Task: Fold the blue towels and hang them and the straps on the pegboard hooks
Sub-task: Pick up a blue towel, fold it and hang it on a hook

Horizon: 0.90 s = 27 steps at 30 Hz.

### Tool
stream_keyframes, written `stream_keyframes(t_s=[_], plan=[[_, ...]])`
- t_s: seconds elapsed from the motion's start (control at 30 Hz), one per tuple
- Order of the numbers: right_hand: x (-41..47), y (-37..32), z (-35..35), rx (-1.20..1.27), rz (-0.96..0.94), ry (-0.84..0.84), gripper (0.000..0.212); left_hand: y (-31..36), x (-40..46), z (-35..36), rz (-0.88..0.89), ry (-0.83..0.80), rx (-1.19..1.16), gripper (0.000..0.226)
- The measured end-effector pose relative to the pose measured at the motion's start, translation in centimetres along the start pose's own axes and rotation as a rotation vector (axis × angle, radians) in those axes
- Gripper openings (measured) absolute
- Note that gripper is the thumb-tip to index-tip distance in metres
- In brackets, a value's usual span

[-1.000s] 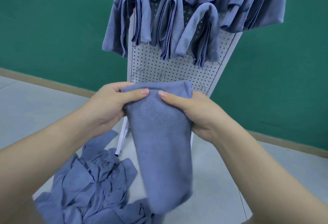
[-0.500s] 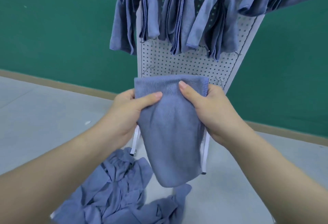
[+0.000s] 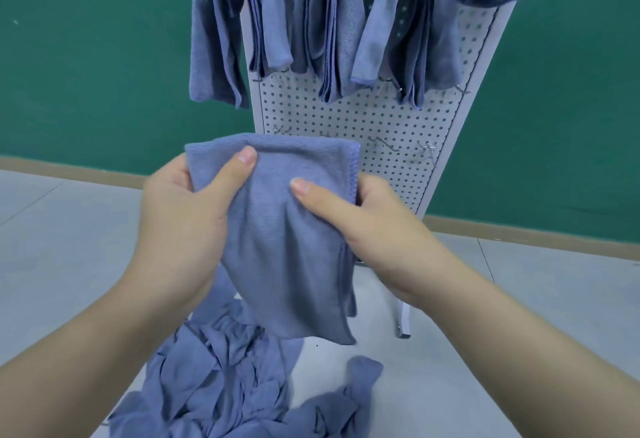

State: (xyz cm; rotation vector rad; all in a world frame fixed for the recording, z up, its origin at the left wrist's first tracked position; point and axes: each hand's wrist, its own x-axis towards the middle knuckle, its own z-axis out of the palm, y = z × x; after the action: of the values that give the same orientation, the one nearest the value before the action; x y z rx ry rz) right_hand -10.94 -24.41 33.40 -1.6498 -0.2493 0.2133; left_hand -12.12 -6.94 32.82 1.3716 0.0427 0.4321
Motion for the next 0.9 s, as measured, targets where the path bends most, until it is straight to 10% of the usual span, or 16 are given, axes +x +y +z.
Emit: stream_keyframes(t_s=[0.27,0.47,0.63,0.9], plan=[[0.1,0.2,0.7,-0.119,-0.083,0.124,0.025,-0.9,0.4,-0.5,-0.261,-0.388,0.078,0.036],[1.3,0.2,-0.1,-0.144,-0.036,0.196,0.048,-1.2,0.1,0.3,-0.100,-0.114,0.198,0.018],[1.0,0.3,1.1,-0.269,0.039,-0.018,0.024,-0.8,0.4,-0.1,-0.071,0.035,0.108,0.005],[1.3,0.5,0.9,-0.282,-0.133,0.264,0.035,-0.8,0.1,-0.9,-0.221,-0.269,0.108,0.039]])
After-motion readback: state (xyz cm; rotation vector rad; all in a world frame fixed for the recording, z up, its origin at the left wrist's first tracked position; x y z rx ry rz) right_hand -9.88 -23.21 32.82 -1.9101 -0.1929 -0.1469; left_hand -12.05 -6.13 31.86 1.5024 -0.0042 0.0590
